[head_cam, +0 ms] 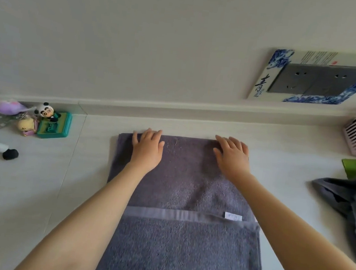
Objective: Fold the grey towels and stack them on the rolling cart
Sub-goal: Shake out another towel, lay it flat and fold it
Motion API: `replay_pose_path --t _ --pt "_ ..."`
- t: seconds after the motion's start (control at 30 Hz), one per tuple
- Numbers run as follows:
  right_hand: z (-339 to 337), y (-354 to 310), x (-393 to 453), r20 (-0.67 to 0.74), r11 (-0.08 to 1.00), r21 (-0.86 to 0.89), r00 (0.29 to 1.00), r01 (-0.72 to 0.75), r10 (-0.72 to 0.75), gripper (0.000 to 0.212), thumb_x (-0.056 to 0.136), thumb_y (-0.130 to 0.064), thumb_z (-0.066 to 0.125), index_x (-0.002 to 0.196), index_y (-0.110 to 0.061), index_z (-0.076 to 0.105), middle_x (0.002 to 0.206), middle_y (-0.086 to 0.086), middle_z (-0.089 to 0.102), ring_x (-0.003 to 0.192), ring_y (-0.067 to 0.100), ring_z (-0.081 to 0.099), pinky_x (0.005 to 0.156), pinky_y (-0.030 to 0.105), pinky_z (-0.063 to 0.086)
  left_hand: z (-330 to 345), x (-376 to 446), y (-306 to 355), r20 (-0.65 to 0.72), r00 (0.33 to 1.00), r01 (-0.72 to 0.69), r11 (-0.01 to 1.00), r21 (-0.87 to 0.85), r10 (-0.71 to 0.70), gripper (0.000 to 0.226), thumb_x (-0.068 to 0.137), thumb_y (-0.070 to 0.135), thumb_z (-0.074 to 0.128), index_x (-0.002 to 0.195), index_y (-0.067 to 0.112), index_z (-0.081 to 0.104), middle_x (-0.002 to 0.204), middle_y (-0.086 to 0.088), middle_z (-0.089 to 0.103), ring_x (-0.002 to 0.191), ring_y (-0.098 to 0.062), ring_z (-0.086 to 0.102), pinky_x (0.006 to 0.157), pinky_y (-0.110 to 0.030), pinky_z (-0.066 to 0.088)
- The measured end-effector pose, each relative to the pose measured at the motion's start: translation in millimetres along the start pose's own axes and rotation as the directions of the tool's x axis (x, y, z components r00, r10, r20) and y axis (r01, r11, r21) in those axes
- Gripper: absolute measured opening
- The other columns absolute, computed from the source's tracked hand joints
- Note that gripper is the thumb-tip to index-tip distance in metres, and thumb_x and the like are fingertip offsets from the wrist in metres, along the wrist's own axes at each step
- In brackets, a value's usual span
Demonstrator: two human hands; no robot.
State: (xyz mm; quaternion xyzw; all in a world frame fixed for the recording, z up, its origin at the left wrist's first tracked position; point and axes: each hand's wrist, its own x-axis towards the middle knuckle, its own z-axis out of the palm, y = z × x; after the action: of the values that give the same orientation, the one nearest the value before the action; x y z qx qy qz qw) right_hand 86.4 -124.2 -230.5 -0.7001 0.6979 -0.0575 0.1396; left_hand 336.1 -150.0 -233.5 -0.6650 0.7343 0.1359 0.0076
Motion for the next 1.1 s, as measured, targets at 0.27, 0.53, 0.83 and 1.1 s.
replay_pose_path --t 0.27,0.53,0.83,1.1 --pt "-0.5 9.0 26.0 0.069 0.994 -0.043 0.992 -0.105 0.107 0.033 0.097 -0.035 0.043 0.115 -0.010 0.052 0.121 0.012 0.052 0.117 0.031 0.039 0.099 0.038 0.021 -7.8 16.5 -26.3 -0.053 0.996 -0.066 0.997 0.030 0.067 0.035 0.100 0.034 0.039 0.111 0.005 0.055 0.113 -0.014 0.051 0.109 -0.033 0.043 0.095 -0.042 0.027" --pt "-46.0 7.9 -10.8 0.023 0.987 0.160 1.000 0.001 -0.005 0.020 0.094 -0.035 0.050 0.096 -0.016 0.043 0.076 0.004 0.059 0.088 0.032 0.053 0.090 0.035 0.025 -47.6 -20.5 -36.0 -0.201 0.944 -0.279 0.958 -0.060 0.262 0.035 0.097 0.038 0.040 0.081 0.011 0.054 0.075 0.004 0.057 0.079 -0.026 0.054 0.079 -0.033 0.026" --pt "-78.3 1.5 -124.6 -0.170 0.980 0.066 0.970 0.190 -0.177 0.018 0.087 -0.033 0.063 0.091 -0.016 0.068 0.081 0.001 0.067 0.084 0.029 0.056 0.077 0.029 0.018 -74.2 -139.1 -38.3 -0.328 0.870 -0.416 0.905 -0.089 0.368 0.046 0.091 0.045 0.032 0.085 0.015 0.066 0.082 0.006 0.064 0.081 -0.018 0.057 0.076 -0.029 0.028" --pt "-41.5 10.1 -226.9 -0.161 0.990 0.049 0.979 0.132 -0.123 0.029 0.075 -0.049 0.066 0.074 -0.020 0.069 0.068 -0.011 0.054 0.075 0.024 0.052 0.076 0.028 0.018 -28.2 -236.3 -49.0 -0.397 0.826 -0.487 0.861 -0.145 0.400 0.030 0.091 0.040 0.045 0.081 0.021 0.065 0.077 0.012 0.059 0.078 -0.008 0.048 0.074 -0.030 0.032"
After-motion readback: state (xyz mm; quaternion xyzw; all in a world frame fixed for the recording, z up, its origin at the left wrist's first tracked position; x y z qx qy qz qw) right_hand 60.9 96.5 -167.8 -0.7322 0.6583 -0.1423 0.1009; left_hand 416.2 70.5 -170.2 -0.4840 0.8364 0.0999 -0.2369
